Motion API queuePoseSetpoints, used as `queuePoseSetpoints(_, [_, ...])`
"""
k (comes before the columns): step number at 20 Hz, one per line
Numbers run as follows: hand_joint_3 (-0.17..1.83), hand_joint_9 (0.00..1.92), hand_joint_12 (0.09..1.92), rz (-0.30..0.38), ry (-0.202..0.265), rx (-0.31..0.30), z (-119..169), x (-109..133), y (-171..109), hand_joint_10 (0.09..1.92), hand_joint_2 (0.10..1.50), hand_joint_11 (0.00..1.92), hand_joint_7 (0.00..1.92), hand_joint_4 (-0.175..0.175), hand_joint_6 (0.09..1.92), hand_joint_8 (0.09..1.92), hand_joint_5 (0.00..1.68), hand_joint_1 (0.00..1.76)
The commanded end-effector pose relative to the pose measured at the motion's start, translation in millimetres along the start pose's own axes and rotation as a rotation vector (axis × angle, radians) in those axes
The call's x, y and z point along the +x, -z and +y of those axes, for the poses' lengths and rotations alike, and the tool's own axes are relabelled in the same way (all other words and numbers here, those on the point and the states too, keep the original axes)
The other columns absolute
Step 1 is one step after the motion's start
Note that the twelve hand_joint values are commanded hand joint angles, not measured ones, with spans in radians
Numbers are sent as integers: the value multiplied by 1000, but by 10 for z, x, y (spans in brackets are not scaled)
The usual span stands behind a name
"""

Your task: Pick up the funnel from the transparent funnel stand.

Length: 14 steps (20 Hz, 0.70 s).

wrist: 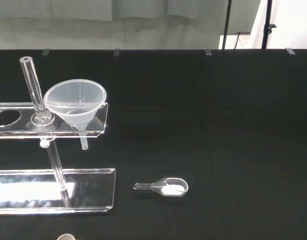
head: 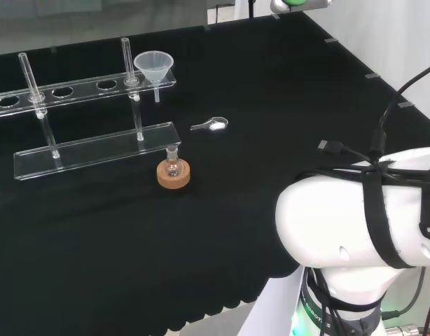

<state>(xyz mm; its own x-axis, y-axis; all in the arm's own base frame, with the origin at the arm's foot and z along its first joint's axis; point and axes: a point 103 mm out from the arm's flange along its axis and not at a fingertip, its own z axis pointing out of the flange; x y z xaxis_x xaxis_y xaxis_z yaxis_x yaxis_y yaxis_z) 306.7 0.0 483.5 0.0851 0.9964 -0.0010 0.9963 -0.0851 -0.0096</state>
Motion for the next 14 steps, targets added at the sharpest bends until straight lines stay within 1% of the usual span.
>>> queuePoseSetpoints(1, [551, 116, 1290, -8, 0, -6, 3, 4, 1, 649, 1115, 27, 9, 7, 228, 534, 160, 0])
queuePoseSetpoints(3, [465, 108, 1327, -11, 1, -6, 9, 13, 0, 649, 1161, 6, 3, 7, 122, 526, 198, 0])
queuePoseSetpoints(5, [437, 105, 1336, -12, 0, -7, 12, 13, -5, 649, 1175, 0, 1, 8, 87, 522, 210, 0])
queuePoseSetpoints(9, [426, 104, 1337, -11, -6, -11, 16, -7, -17, 648, 1180, 0, 0, 9, 87, 520, 214, 0])
queuePoseSetpoints(14, [423, 104, 1335, -10, -24, 10, 81, -18, -77, 648, 1181, 0, 0, 9, 87, 517, 215, 0])
